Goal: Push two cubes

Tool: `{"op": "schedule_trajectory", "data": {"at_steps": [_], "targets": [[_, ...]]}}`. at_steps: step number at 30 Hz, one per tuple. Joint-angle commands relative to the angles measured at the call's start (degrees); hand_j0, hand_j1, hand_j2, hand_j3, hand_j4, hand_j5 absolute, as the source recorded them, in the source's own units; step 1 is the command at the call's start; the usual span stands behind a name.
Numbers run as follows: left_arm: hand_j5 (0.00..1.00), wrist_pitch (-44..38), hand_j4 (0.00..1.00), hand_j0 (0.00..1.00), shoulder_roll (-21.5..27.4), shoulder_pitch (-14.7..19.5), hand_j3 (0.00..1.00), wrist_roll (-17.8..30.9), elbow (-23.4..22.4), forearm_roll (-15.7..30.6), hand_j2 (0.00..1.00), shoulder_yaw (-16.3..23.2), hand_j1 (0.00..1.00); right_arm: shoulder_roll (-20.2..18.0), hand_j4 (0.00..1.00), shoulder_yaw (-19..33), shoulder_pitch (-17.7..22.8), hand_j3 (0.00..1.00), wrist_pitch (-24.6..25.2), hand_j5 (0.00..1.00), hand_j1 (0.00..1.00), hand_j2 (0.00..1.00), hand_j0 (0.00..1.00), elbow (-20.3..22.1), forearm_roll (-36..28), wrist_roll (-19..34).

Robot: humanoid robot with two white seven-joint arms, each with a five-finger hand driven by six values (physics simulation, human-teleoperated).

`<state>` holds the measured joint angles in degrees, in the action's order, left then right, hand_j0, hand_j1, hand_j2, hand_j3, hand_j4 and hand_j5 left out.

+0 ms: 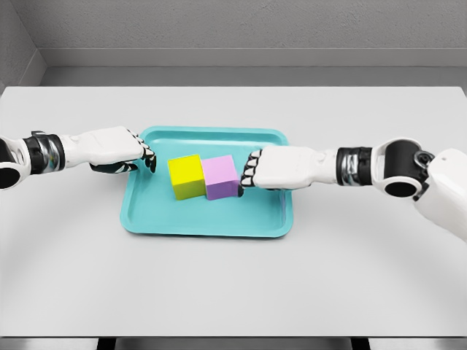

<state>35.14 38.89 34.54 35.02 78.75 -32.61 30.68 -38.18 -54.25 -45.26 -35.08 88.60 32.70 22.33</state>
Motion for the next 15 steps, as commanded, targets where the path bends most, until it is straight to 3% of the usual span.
{"op": "schedule_trajectory", "data": {"at_steps": [1, 3, 8, 13, 15], "targets": [[0.55, -0.14, 0.55, 0.55, 0.04, 0.00, 0.55, -0.02, 0.00, 0.27, 0.55, -0.10, 0.55, -2.60, 0.68, 0.11, 0.00, 0.68, 0.08, 0.68, 0.68, 0.68, 0.68, 2.36, -0.80, 0.09], [0.55, -0.14, 0.55, 0.55, 0.13, 0.00, 0.55, -0.02, 0.09, 0.44, 0.55, -0.10, 0.55, -3.65, 0.68, 0.11, 0.44, 0.68, 0.08, 0.68, 0.68, 0.68, 0.68, 4.65, -0.80, 0.09], [0.56, -0.14, 0.56, 0.56, 6.02, 1.41, 0.56, -0.02, -0.26, 3.17, 0.56, -0.54, 0.56, -3.74, 0.67, -0.68, 1.93, 0.67, 0.08, 0.67, 0.67, 0.67, 0.67, 10.89, -1.41, 0.70], [0.56, -0.14, 0.56, 0.56, 8.66, 2.11, 0.56, -0.02, -3.07, 4.14, 0.56, -2.20, 0.56, -1.63, 0.67, -1.38, 2.11, 0.67, 0.08, 0.67, 0.67, 0.67, 0.67, 10.02, -1.06, 0.79], [0.56, -0.14, 0.56, 0.56, 8.83, 2.20, 0.56, -0.02, -3.86, 4.22, 0.56, -2.56, 0.56, 0.56, 0.67, -2.09, 2.02, 0.67, 0.08, 0.67, 0.67, 0.67, 0.67, 7.38, -0.97, 0.79]]}}
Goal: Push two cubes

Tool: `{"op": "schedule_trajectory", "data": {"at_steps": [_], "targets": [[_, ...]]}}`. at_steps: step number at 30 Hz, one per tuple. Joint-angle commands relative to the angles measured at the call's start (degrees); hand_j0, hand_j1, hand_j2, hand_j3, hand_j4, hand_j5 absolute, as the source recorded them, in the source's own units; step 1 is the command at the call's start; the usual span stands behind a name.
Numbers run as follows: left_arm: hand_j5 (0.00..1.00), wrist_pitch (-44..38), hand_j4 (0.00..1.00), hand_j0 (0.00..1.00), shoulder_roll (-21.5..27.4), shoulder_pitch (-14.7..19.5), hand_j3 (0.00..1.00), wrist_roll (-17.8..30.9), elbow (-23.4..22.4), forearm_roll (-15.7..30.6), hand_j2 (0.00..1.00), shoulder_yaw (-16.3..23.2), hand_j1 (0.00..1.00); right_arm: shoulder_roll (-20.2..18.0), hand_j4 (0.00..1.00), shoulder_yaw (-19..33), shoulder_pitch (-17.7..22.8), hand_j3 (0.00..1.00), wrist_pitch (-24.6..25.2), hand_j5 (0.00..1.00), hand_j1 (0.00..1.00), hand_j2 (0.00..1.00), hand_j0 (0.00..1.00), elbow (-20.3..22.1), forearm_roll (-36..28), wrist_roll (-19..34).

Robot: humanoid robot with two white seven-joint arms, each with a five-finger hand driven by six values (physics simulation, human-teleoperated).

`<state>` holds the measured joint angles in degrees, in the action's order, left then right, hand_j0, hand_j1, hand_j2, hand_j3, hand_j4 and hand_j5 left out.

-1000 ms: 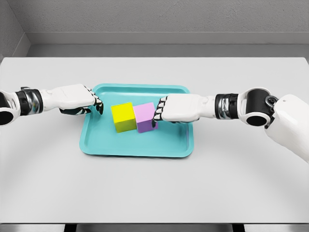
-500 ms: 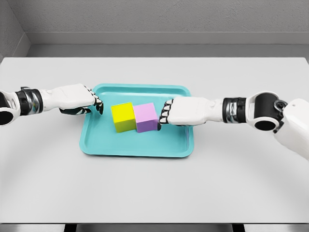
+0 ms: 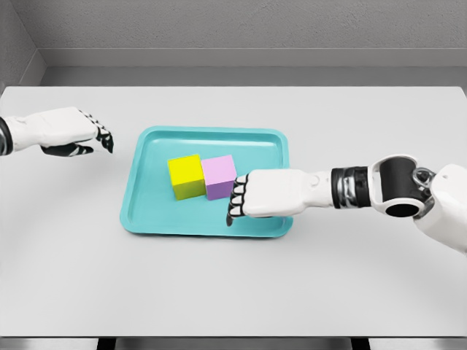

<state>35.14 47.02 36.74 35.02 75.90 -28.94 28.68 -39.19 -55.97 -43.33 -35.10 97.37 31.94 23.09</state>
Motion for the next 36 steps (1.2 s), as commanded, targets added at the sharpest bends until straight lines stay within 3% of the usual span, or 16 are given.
{"op": "schedule_trajectory", "data": {"at_steps": [1, 8, 18, 36], "targets": [[0.56, -0.14, 0.56, 0.56, 0.79, -0.09, 0.56, -0.02, -1.02, 0.55, 0.56, -0.56, 0.56, 1.92, 0.67, -1.16, -0.09, 0.67, 0.10, 0.67, 0.67, 0.67, 0.67, -1.66, -0.12, 0.02], [0.57, -0.14, 0.57, 0.57, 1.32, 0.00, 0.57, -0.02, -2.34, 0.55, 0.57, -1.35, 0.57, 5.00, 0.67, -1.51, -0.62, 0.67, 0.10, 0.67, 0.67, 0.67, 0.67, -7.99, 0.06, -0.07], [0.58, -0.14, 0.58, 0.58, 2.02, -0.09, 0.58, -0.02, -2.95, 0.55, 0.58, -1.96, 0.58, 6.67, 0.67, -2.83, -1.06, 0.67, 0.10, 0.67, 0.67, 0.67, 0.67, -12.03, 0.23, -0.15], [0.58, -0.14, 0.58, 0.58, 2.02, -0.09, 0.58, -0.02, -3.13, 0.64, 0.58, -2.58, 0.58, 8.34, 0.67, -4.24, -2.37, 0.67, 0.10, 0.67, 0.67, 0.67, 0.67, -13.00, 0.58, -0.15]]}}
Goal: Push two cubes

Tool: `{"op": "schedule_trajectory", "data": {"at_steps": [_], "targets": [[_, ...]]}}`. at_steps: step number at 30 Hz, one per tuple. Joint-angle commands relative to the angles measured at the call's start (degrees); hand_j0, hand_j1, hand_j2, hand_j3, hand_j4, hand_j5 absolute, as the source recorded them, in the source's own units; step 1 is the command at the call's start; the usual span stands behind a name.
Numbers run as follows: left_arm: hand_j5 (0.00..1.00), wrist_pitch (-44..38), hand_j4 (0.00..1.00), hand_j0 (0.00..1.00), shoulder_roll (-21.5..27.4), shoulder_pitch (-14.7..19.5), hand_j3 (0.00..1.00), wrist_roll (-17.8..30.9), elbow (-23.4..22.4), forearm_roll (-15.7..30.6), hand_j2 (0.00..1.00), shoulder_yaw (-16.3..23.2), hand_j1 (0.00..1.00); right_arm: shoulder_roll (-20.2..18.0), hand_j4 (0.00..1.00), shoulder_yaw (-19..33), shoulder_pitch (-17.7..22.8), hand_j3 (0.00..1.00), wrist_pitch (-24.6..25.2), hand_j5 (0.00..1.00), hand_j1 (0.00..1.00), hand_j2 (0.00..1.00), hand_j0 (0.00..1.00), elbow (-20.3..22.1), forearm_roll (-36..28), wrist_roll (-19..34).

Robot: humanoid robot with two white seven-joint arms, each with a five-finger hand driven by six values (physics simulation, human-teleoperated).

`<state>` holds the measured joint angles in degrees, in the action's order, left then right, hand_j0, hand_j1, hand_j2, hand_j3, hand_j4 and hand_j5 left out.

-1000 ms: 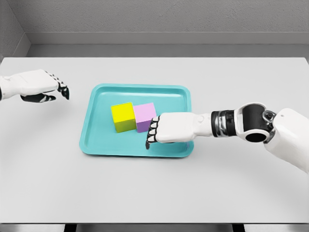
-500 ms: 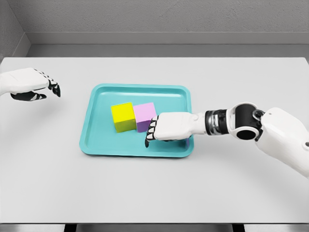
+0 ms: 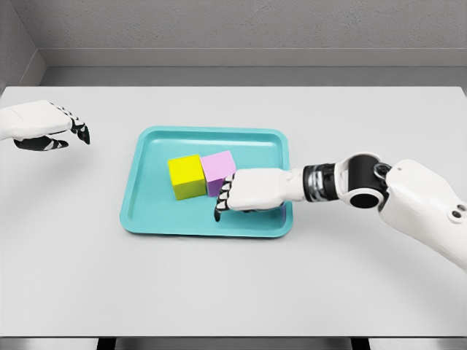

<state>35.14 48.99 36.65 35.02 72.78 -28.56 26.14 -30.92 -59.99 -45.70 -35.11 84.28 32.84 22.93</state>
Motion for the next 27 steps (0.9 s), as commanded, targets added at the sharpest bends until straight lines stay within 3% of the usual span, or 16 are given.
{"op": "schedule_trajectory", "data": {"at_steps": [1, 21, 24, 27], "targets": [[0.58, -0.14, 0.58, 0.58, 0.06, 0.00, 0.58, -0.02, 0.00, 0.34, 0.58, -0.04, 0.58, 0.07, 0.67, -0.21, -0.09, 0.67, 0.11, 0.67, 0.67, 0.67, 0.67, 0.01, -0.32, -0.07], [0.58, -0.14, 0.58, 0.58, 0.06, 0.00, 0.58, -0.02, 0.00, 1.05, 0.58, -0.04, 0.58, 3.41, 0.67, -0.83, -2.02, 0.67, 0.11, 0.67, 0.67, 0.67, 0.67, -3.07, 0.12, -0.07], [0.58, -0.14, 0.58, 0.58, 0.06, 0.00, 0.58, -0.02, 0.00, 1.05, 0.58, -0.04, 0.58, 3.41, 0.67, -0.92, -1.93, 0.67, 0.11, 0.67, 0.67, 0.67, 0.67, -2.54, 0.21, 0.10], [0.58, -0.14, 0.58, 0.58, 0.14, 0.00, 0.58, -0.02, 0.00, 1.05, 0.58, -0.04, 0.58, 1.92, 0.67, -0.92, -1.50, 0.67, 0.11, 0.67, 0.67, 0.67, 0.67, 1.06, 0.21, 0.28]]}}
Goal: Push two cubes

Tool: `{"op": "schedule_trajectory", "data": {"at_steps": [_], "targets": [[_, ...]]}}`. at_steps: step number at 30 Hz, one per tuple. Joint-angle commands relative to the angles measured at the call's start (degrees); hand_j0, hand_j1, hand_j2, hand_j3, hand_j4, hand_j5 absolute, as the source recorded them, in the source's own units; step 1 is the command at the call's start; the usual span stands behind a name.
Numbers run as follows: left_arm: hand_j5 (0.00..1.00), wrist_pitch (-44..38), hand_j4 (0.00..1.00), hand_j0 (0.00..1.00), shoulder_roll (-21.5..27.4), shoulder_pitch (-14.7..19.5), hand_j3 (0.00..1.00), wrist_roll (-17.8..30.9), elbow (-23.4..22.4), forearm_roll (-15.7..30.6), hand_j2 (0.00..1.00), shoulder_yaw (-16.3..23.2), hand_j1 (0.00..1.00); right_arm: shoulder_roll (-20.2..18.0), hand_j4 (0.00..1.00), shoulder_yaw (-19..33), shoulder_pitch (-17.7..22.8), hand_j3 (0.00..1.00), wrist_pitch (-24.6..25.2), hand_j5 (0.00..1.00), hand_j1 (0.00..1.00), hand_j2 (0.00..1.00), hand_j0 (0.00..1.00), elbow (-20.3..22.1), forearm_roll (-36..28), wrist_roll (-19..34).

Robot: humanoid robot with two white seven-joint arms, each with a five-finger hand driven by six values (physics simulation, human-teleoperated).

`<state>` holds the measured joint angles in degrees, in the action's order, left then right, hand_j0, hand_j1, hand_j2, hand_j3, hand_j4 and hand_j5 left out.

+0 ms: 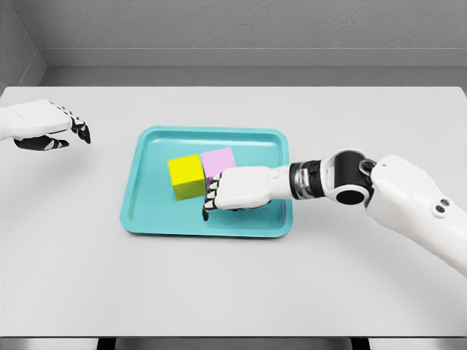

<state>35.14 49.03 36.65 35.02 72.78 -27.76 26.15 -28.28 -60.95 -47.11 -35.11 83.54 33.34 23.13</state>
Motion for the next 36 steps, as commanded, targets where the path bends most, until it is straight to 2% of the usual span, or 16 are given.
{"op": "schedule_trajectory", "data": {"at_steps": [1, 4, 5, 6, 7, 8, 9, 10, 13, 15, 17, 19, 30, 31, 34, 36], "targets": [[0.58, -0.14, 0.58, 0.58, 0.01, -0.09, 0.58, -0.02, 0.00, 0.25, 0.58, 0.04, 0.58, -1.95, 0.67, 0.13, 0.00, 0.67, 0.11, 0.67, 0.67, 0.67, 0.67, 3.55, -0.47, 0.51], [0.58, -0.14, 0.58, 0.58, -0.08, -0.09, 0.58, -0.02, 0.00, 0.08, 0.58, 0.31, 0.58, -8.63, 0.67, 0.92, 0.18, 0.67, 0.11, 0.67, 0.67, 0.67, 0.67, 10.67, -1.44, 0.60], [0.58, -0.14, 0.58, 0.58, -0.25, -0.18, 0.58, -0.02, 0.00, 0.08, 0.58, 0.48, 0.58, -12.06, 0.68, 2.33, 0.26, 0.68, 0.11, 0.68, 0.68, 0.68, 0.68, 14.19, -2.49, 0.60], [0.58, -0.14, 0.58, 0.58, -0.43, -0.18, 0.58, -0.02, 0.00, 0.17, 0.58, 0.66, 0.58, -15.31, 0.68, 6.10, 0.35, 0.68, 0.11, 0.68, 0.68, 0.68, 0.68, 16.74, -5.21, 0.60], [0.58, -0.14, 0.58, 0.58, -0.52, -0.18, 0.58, -0.02, 0.08, 0.17, 0.58, 0.66, 0.58, -17.95, 0.70, 8.65, 0.70, 0.70, 0.11, 0.70, 0.70, 0.70, 0.70, 17.80, -7.50, 0.77], [0.58, -0.14, 0.58, 0.58, -0.52, -0.18, 0.58, -0.02, 0.08, 0.17, 0.58, 0.66, 0.58, -19.00, 0.76, 11.55, 0.97, 0.76, 0.11, 0.76, 0.76, 0.76, 0.76, 17.79, -9.34, 0.77], [0.58, -0.14, 0.58, 0.58, -0.52, -0.18, 0.58, -0.02, 0.08, 0.17, 0.58, 0.66, 0.58, -22.08, 0.95, 16.38, 2.20, 0.95, 0.11, 0.95, 0.95, 0.95, 0.95, 17.80, -12.68, 0.60], [0.58, -0.14, 0.58, 0.58, -0.52, -0.26, 0.58, -0.02, 0.08, 0.17, 0.58, 0.66, 0.58, -24.36, 1.00, 19.90, 3.43, 1.00, 0.11, 1.00, 1.00, 1.00, 1.00, 17.71, -15.58, 0.51], [0.58, -0.14, 0.58, 0.58, -0.34, -0.35, 0.58, -0.02, 0.00, 0.17, 0.58, 0.57, 0.58, -29.64, 1.00, 28.60, 9.14, 1.00, 0.11, 1.00, 1.00, 1.00, 1.00, 17.27, -19.19, 0.07], [0.58, -0.14, 0.58, 0.58, -0.34, -0.35, 0.58, -0.02, 0.08, 0.17, 0.58, 0.57, 0.58, -30.52, 1.00, 33.88, 13.53, 1.00, 0.11, 1.00, 1.00, 1.00, 1.00, 16.57, -19.28, 0.07], [0.59, -0.14, 0.59, 0.59, -0.25, -0.35, 0.59, -0.02, 0.00, 0.17, 0.59, 0.57, 0.59, -30.61, 1.00, 36.96, 15.73, 1.00, 0.11, 1.00, 1.00, 1.00, 1.00, 12.97, -19.28, 0.16], [0.59, -0.14, 0.59, 0.59, -0.25, -0.44, 0.59, -0.02, 0.00, 0.17, 0.59, 0.66, 0.59, -30.52, 1.00, 37.31, 17.31, 1.00, 0.11, 1.00, 1.00, 1.00, 1.00, 9.62, -19.19, 0.25], [0.58, -0.14, 0.58, 0.58, -0.87, -0.70, 0.58, -0.02, 0.08, -0.10, 0.58, 0.92, 0.58, -29.29, 1.00, 36.78, 18.63, 1.00, 0.11, 1.00, 1.00, 1.00, 1.00, 9.45, -18.58, 0.69], [0.60, -0.14, 0.60, 0.60, -0.52, -0.62, 0.60, -0.02, 0.00, -0.10, 0.60, 0.83, 0.60, -29.29, 1.00, 36.70, 18.63, 1.00, 0.11, 1.00, 1.00, 1.00, 1.00, 9.53, -18.58, 0.69], [0.82, -0.14, 0.82, 0.82, 1.15, -0.09, 0.82, -0.02, -2.29, 0.25, 0.82, 0.39, 0.82, -29.20, 1.00, 36.70, 18.81, 1.00, 0.11, 1.00, 1.00, 1.00, 1.00, 9.53, -18.49, 0.69], [0.84, -0.14, 0.84, 0.84, 2.03, -0.09, 0.84, -0.02, -2.90, 0.25, 0.84, 0.13, 0.84, -28.41, 1.00, 36.61, 18.81, 1.00, 0.11, 1.00, 1.00, 1.00, 1.00, 9.53, -18.40, 0.69]]}}
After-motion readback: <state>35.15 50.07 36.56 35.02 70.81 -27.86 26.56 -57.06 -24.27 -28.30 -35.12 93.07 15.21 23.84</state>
